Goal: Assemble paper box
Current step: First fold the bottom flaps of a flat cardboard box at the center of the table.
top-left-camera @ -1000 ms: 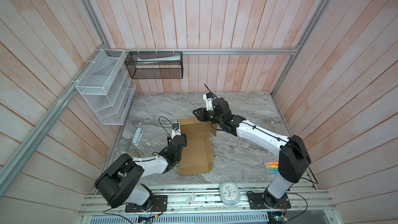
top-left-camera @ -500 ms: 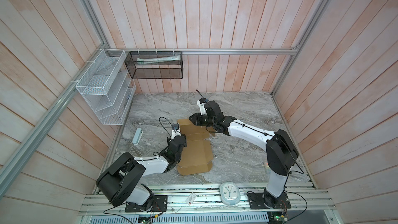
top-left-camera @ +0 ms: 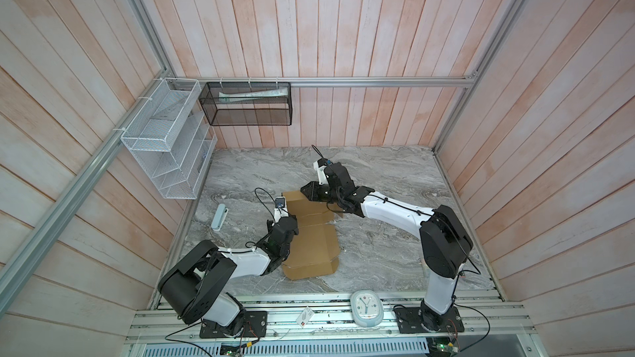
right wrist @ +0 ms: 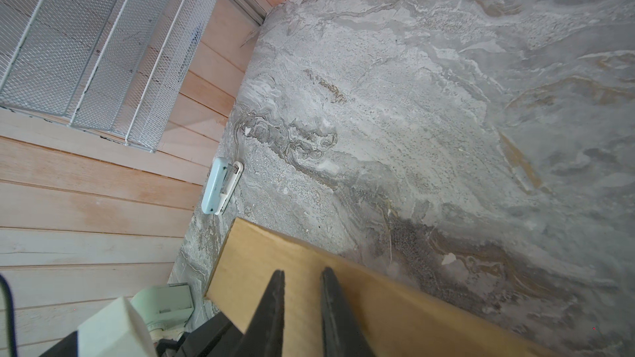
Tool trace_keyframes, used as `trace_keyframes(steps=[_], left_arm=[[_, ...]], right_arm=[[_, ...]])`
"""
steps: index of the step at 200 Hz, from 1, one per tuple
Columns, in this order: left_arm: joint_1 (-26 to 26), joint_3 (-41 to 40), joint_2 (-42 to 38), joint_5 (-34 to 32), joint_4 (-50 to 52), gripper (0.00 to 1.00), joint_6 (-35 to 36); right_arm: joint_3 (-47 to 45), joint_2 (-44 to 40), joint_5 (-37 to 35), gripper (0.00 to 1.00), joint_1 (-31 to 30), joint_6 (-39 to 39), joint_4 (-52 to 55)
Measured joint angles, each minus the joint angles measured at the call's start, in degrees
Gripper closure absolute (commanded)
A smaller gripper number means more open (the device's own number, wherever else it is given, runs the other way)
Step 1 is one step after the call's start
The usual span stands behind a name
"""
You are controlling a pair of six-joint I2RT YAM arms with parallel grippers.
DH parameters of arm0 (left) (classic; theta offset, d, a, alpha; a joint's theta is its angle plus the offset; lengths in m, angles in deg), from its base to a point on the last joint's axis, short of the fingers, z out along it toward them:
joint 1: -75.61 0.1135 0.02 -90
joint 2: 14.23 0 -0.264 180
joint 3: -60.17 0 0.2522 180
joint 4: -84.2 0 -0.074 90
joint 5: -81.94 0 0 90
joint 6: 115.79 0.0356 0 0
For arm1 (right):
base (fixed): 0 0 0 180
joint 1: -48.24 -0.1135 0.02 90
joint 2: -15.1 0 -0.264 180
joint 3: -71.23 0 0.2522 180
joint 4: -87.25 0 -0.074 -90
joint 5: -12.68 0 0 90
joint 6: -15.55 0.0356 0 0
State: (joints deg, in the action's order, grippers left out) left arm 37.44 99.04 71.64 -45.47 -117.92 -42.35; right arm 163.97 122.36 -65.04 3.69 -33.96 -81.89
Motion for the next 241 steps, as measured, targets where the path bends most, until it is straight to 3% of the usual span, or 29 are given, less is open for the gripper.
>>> trace_keyframes(steps=[122,241], left_arm=[[0.33,-2.23,0.2,0.57,-3.48,0.75,-2.82],[4.7,-3.26,3.19,5.6,-7.85,0.71,-3.19]], right_arm=[[-0.98,0.0,-0.44,0.8,0.02,0.42,-1.64],[-0.98,0.0,-0.81,0.81,0.02,0.42,-1.11]])
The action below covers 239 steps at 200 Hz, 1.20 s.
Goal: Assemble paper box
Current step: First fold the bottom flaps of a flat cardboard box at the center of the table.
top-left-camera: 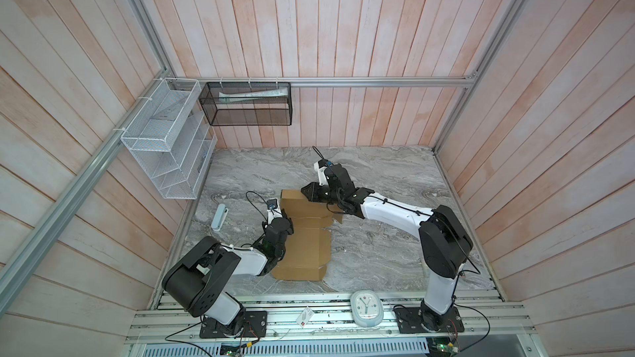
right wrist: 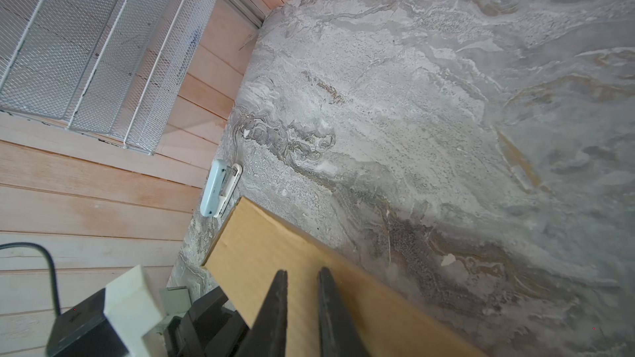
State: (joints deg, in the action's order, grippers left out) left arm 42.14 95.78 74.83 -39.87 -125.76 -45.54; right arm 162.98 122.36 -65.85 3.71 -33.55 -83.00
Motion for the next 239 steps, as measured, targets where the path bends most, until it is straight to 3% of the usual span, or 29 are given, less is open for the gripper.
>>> trace_keyframes(steps=[36,124,239], left_arm=[[0.11,0.04,1.57,0.37,-0.87,0.74,-0.02],[0.09,0.2,1.99,0.76,-1.77,1.0,0.09],[-0.35,-0.15,2.03,0.2,-2.47,1.0,-1.66]], right_arm=[[0.0,0.0,-0.02,0.81,0.0,0.0,0.13],[0.15,0.37,-0.55,0.81,0.04,0.02,-0.11],[1.14,0.76,-0.85,0.8,-0.02,0.0,0.5]])
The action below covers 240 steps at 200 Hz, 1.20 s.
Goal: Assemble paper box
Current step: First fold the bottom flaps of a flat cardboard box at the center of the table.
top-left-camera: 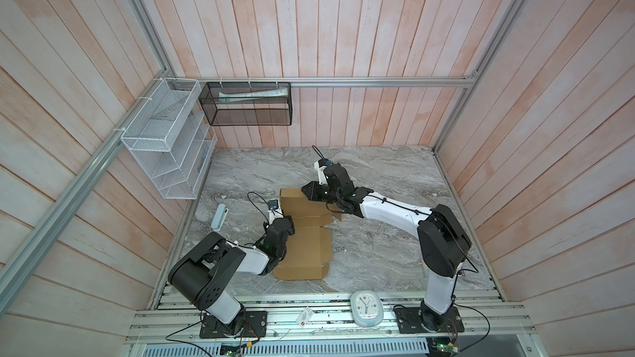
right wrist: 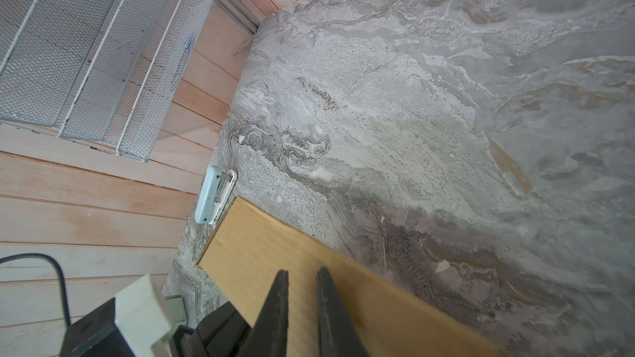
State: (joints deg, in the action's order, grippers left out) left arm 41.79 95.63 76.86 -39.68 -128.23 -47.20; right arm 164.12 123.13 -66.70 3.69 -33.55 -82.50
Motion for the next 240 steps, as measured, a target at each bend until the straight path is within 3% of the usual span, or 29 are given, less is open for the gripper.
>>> trace_keyframes(steps=[94,188,240], left_arm=[[-0.09,-2.67,1.49,-0.13,-6.58,1.0,-1.33],[-0.11,-3.04,3.37,-0.15,-10.16,1.0,-1.31],[-0.17,-3.04,2.93,-0.37,-9.53,0.81,-1.81]], right_arm=[[7.91,4.96,0.48,0.78,-1.4,-0.07,3.48],[8.98,7.06,2.14,0.79,-1.77,0.0,0.81],[8.57,7.3,2.1,0.8,-2.14,0.0,-0.46]])
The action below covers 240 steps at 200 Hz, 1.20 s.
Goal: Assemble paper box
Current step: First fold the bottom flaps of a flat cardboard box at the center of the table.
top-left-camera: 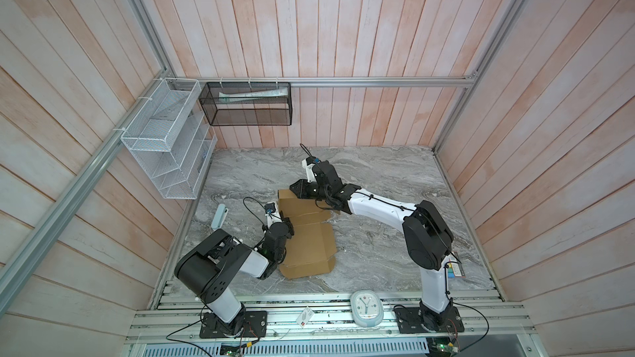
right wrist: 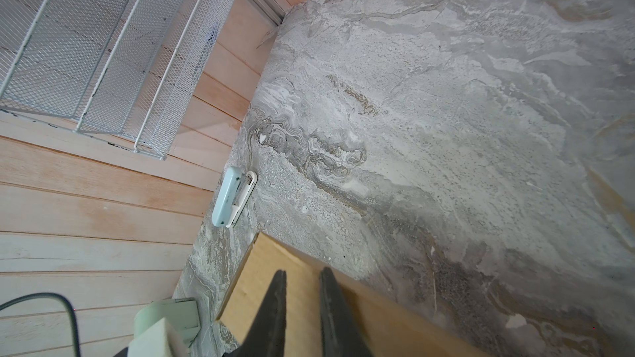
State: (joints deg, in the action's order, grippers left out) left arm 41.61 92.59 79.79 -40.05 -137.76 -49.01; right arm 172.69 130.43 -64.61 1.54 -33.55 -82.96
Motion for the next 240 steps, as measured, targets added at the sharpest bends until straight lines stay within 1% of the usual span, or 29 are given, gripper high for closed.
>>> trace_keyframes(steps=[12,60,94,123,158,233,240], left_arm=[[-0.07,0.02,-0.35,-0.22,0.28,0.76,-0.15],[-0.09,0.35,-1.62,-2.19,1.01,0.74,-0.37],[-0.09,0.35,-2.86,-2.99,1.31,0.8,0.0],[-0.09,0.52,-3.63,-3.23,1.36,0.91,0.46],[-0.09,0.68,-3.82,-3.43,2.01,1.0,1.9],[-0.07,0.7,-4.24,-3.23,2.69,1.0,1.66],[-0.07,0.7,-4.26,-3.19,2.75,0.97,1.51]], right_arm=[[-0.17,0.02,-0.04,0.8,0.0,0.0,-0.37],[-0.79,0.07,-0.42,0.81,-0.02,0.0,-1.49],[-0.98,0.17,-0.37,0.81,-0.07,0.02,-2.01],[-0.98,0.31,-0.33,0.81,-0.2,0.0,-2.25],[-0.98,0.39,-0.31,0.81,-0.31,0.02,-2.32],[-0.98,0.39,-0.17,0.81,-0.31,1.09,-2.38],[-0.98,0.39,-0.17,0.81,-0.31,1.11,-2.38]])
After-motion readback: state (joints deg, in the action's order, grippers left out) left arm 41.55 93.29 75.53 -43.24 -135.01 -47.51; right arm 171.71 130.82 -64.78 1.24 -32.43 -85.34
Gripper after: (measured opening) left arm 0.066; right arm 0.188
